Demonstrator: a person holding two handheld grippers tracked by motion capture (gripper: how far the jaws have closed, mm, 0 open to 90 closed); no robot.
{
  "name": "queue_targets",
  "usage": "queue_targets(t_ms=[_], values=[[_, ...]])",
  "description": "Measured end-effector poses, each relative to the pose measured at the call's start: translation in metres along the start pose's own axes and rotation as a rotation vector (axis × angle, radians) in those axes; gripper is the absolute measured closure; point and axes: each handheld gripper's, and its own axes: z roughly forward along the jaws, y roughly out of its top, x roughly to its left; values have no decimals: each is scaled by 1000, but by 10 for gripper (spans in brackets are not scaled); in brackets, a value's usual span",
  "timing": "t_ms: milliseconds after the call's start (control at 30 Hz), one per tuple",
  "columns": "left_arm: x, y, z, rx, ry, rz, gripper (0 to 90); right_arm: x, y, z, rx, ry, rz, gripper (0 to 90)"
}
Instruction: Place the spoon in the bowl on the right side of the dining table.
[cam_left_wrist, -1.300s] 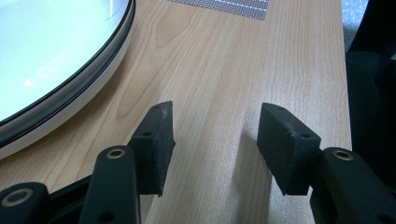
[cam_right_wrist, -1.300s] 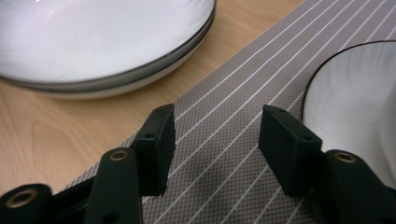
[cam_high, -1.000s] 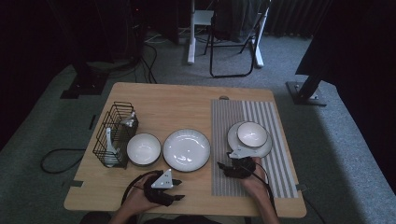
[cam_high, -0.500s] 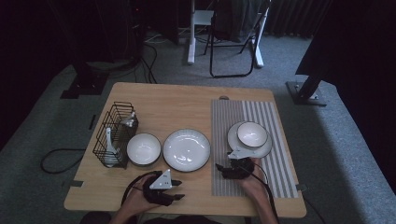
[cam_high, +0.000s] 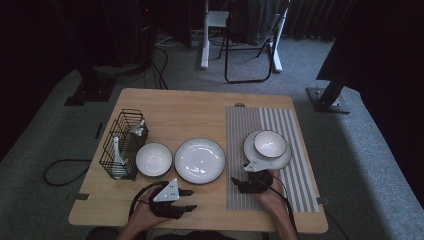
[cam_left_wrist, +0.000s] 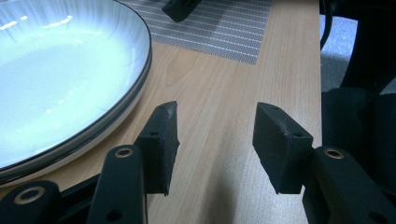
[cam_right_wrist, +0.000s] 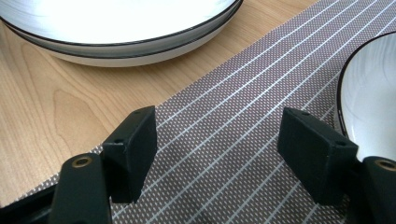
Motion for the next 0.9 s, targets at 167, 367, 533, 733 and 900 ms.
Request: queue_targets(t_ms=[167,367,533,733,900], values=[[3,2,-6,-10,10,-8,509,-3,1,-3,10,7,-32,278],[6,4,-14,-21,30,-16,509,-8,2,-5,45,32,-91,276],[8,6,-22,-34,49,-25,509,-8,4,-5,58,63,-128,276],[13,6,-30,-57,68,-44,510,-7,10,-3,49,97,-161,276],[17,8,-38,-66,85,-55,510,-9,8,3,23,97,-112,277]])
